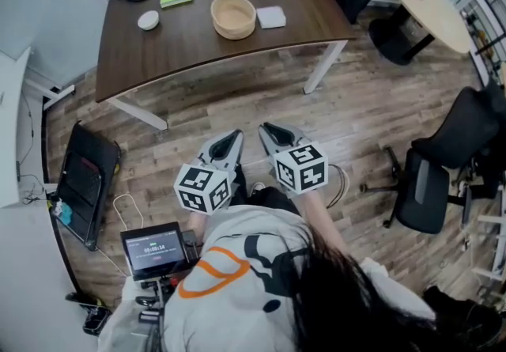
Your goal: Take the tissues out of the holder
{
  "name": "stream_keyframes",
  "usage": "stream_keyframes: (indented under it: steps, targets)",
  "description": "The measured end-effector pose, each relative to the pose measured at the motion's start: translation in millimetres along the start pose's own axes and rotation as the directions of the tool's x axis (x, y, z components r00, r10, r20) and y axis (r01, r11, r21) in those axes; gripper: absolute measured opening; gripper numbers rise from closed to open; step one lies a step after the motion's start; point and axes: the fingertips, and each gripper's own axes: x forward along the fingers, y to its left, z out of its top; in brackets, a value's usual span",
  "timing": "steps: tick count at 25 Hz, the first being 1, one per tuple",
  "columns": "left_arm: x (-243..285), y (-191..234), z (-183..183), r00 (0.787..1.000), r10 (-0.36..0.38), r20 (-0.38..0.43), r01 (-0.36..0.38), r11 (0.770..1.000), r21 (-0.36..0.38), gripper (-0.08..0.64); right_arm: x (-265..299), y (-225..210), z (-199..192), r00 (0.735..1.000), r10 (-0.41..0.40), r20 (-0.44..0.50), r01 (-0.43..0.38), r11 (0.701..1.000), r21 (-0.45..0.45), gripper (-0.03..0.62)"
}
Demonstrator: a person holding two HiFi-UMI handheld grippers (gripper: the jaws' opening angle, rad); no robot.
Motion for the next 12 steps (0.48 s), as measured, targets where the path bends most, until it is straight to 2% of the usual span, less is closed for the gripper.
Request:
stream_keyframes:
  steps: [4,12]
  targets:
    - [6,16,1,1.0,0.0,0.012,0.0,1.0,0.004,0.0,17,-3,6,1.0,0.002,0.014,-0.002,1.0,-0.006,0.052]
    - [-13,5,1,0.999,0.008,0.031,-0.008,1.0,0.009,0.0,1,16,3,1.0,0.015,0.025,-0.014,1.0,-0.021,0.052]
